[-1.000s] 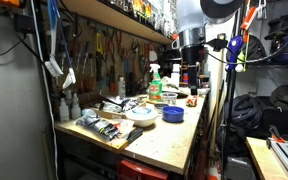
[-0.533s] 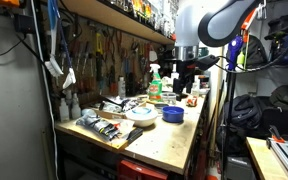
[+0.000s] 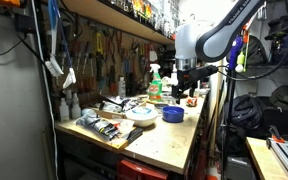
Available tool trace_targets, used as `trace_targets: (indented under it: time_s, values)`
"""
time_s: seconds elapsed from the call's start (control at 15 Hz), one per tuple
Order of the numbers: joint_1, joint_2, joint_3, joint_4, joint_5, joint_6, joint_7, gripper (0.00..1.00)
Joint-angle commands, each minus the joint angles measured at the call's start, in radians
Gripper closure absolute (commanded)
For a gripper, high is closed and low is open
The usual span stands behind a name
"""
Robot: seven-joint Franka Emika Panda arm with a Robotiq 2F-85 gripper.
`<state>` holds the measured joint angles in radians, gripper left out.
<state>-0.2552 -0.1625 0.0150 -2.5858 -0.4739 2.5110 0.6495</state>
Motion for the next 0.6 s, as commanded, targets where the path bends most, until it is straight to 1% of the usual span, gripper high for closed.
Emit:
trace_targets:
  time_s: [0.0,0.07,0.2,0.33,0.4,0.47,0.53]
  values:
    - [0.025,0.031,-0.015,0.017,0.023,-0.027,0.035,0.00]
    - [0.022,0.060,-0.015,0.031,0.043,-0.047,0.077,0.00]
    - [0.015,0.097,-0.019,0.049,0.022,-0.074,0.188,0.00]
    - [0.028,0.130,-0.036,0.064,0.037,-0.101,0.269,0.01]
    - [0.038,0.145,-0.045,0.068,0.061,-0.103,0.284,0.16]
    - [0.048,0.162,-0.053,0.072,0.097,-0.095,0.282,0.26]
    - [0.057,0.175,-0.059,0.077,0.134,-0.088,0.274,0.30]
